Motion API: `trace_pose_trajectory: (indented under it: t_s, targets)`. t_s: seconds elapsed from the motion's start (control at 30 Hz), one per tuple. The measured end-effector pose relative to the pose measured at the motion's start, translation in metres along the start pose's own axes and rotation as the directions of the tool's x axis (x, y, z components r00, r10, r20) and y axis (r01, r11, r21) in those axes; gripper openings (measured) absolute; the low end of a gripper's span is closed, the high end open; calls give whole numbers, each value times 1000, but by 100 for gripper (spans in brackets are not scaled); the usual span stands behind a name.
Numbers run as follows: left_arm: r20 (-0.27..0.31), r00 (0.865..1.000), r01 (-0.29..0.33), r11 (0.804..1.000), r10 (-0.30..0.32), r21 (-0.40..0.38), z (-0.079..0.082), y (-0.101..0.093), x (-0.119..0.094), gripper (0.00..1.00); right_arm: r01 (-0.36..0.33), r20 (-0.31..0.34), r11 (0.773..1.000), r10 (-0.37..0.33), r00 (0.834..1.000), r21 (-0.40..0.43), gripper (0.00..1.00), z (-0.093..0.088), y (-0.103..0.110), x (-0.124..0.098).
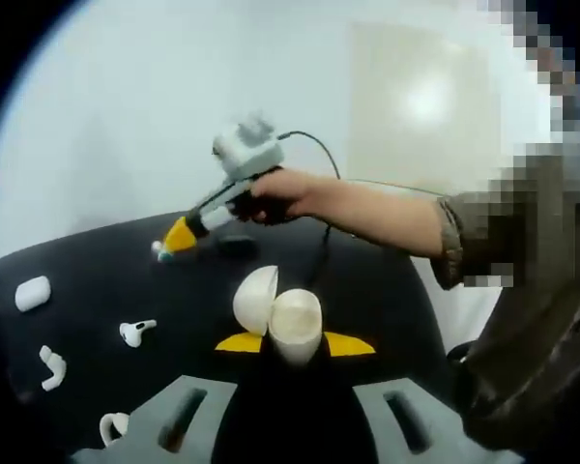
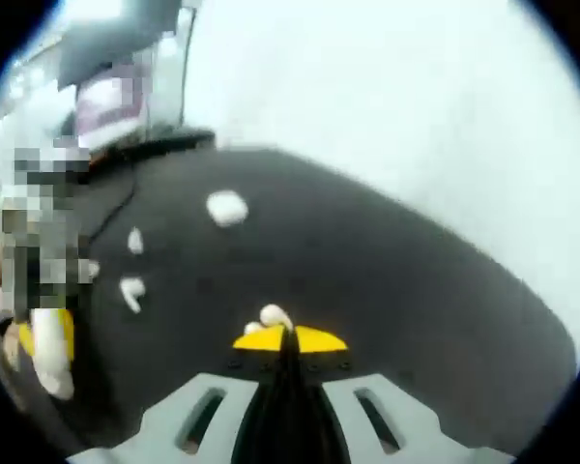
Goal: Pick up three earphones and place each one into its charging case using tactile feedback, ensure that each earphone is properly inserted and securely positioned inside the case.
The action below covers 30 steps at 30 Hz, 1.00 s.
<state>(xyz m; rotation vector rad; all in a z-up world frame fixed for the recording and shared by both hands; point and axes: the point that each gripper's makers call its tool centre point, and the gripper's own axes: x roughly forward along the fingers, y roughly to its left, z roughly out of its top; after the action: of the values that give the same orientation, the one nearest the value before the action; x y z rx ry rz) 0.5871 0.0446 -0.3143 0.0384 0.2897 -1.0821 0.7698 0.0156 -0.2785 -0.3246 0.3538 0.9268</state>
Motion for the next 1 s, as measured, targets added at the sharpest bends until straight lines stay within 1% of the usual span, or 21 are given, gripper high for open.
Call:
trace_pose_trajectory:
  t_s: [0.03, 0.07, 0.13, 0.2, 0.33, 0.37, 0.4, 0.47, 0.5, 0.53, 0.57, 0.63, 0.7, 0.77, 0.8, 0.83, 0.87, 0.9, 0.93, 0.97, 1.0]
  targets:
    - [0, 1000, -3, 1000, 3, -4, 0, -2, 1, 18, 7, 84, 1000, -6, 996, -11, 4, 16, 4, -14]
    - [-2, 1000, -8, 1000, 8, 2, 0, -3, 1, 18, 3, 131, 999, 1, 991, -32, 4, 26, 12, -27]
    - [-6, 1000, -13, 1000, 13, 3, 0, -3, 1, 18, 1, 219, 992, 27, 975, -127, 4, 46, 34, -54]
    - [-9, 1000, -14, 1000, 14, -1, -1, -2, 1, 18, 16, 270, 961, 62, 961, -276, 4, 63, 58, -80]
    - [-18, 1000, -21, 1000, 21, 9, -3, -5, 1, 18, 6, 294, 905, 132, 947, -426, 4, 74, 101, -112]
    - [-19, 1000, -19, 1000, 20, 10, -3, -6, 1, 18, 7, 292, 884, 147, 945, -468, 4, 73, 111, -117]
    - [-21, 1000, -19, 1000, 19, 7, -3, -4, 1, 18, 21, 299, 857, 157, 941, -516, 5, 72, 119, -120]
    - [-23, 1000, -17, 1000, 17, 2, -3, -4, 1, 18, 72, 308, 804, 143, 940, -591, 5, 69, 127, -123]
    - [-23, 1000, -17, 1000, 17, 5, -3, -5, 0, 18, 86, 301, 763, 147, 942, -640, 5, 66, 133, -122]
    - [-23, 1000, -17, 1000, 17, 6, -3, -5, 1, 18, 102, 298, 730, 144, 944, -676, 5, 62, 137, -121]
    - [-24, 1000, -17, 1000, 17, 7, -3, -6, 1, 18, 112, 288, 705, 136, 948, -700, 4, 58, 141, -119]
    - [-25, 1000, -19, 1000, 19, 7, -3, -5, 1, 18, 103, 241, 636, 135, 961, -765, 4, 46, 149, -114]
    - [-29, 999, -24, 1000, 24, 9, -4, -5, 1, 18, 111, 187, 489, 108, 976, -865, 4, 34, 160, -108]
    - [-30, 999, -23, 1000, 24, 11, -4, -3, 2, 18, 83, 131, 368, 107, 986, -926, 4, 22, 172, -103]
    - [-30, 999, -22, 1000, 23, 9, -4, -1, 1, 18, 75, 108, 300, 96, 990, -951, 5, 17, 175, -100]
    - [-30, 999, -21, 1000, 21, 8, -4, 0, 1, 18, 66, 91, 255, 90, 992, -965, 5, 14, 179, -99]
    - [-30, 999, -20, 1000, 21, 10, -4, 0, 2, 18, 43, 58, 188, 74, 996, -981, 5, 9, 180, -95]
    - [-30, 999, -20, 1000, 21, 12, -5, 0, 2, 18, 47, 54, 139, 53, 997, -989, 5, 8, 178, -92]
    - [-30, 999, -21, 1000, 21, 14, -5, 0, 2, 18, 36, 43, 126, 53, 998, -991, 5, 6, 179, -89]
    - [-31, 999, -22, 1000, 22, 18, -5, 1, 1, 18, 16, 22, 125, 50, 999, -992, 5, 3, 180, -87]
    - [-31, 999, -23, 999, 23, 22, -5, 0, 2, 18, 12, 19, 113, 57, 998, -994, 5, 4, 184, -85]
